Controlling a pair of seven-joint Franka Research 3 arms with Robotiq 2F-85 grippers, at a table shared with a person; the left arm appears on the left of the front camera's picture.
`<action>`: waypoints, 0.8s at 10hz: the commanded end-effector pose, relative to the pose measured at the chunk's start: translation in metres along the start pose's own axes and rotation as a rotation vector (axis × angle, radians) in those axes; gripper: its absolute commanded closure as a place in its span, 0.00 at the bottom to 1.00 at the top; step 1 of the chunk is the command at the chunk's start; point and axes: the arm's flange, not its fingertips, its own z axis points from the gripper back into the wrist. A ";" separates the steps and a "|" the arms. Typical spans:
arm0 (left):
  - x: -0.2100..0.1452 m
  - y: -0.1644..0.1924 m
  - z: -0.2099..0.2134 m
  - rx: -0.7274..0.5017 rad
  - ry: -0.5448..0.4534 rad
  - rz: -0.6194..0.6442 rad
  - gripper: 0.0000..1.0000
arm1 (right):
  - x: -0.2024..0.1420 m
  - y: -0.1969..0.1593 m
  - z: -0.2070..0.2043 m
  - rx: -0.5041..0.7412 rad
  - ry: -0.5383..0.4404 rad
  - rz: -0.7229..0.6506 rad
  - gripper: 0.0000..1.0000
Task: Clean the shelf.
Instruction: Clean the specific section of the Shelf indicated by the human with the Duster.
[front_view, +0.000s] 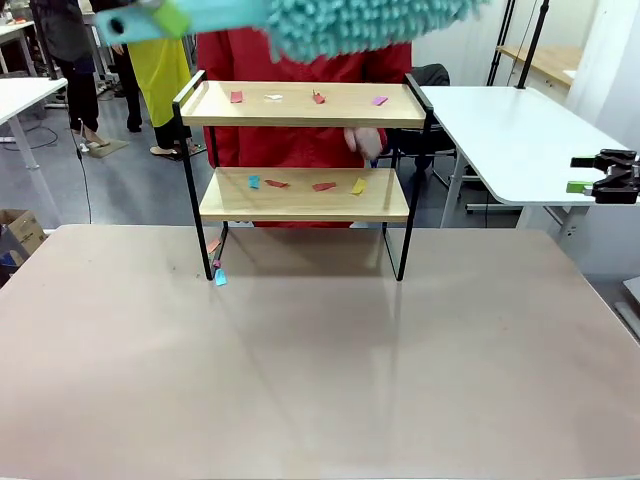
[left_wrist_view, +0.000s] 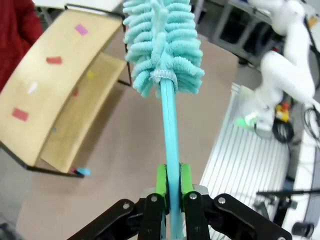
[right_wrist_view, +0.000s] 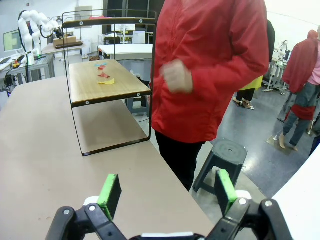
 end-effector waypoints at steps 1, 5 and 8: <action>0.042 -0.017 -0.029 0.110 0.032 0.056 0.87 | 0.008 0.000 -0.002 -0.001 0.013 -0.011 0.00; 0.115 -0.038 -0.107 0.221 0.141 0.272 0.87 | 0.008 0.000 -0.002 -0.001 0.013 -0.011 0.00; 0.151 -0.030 -0.145 0.304 0.071 0.336 0.87 | 0.008 0.000 -0.002 -0.001 0.013 -0.011 0.00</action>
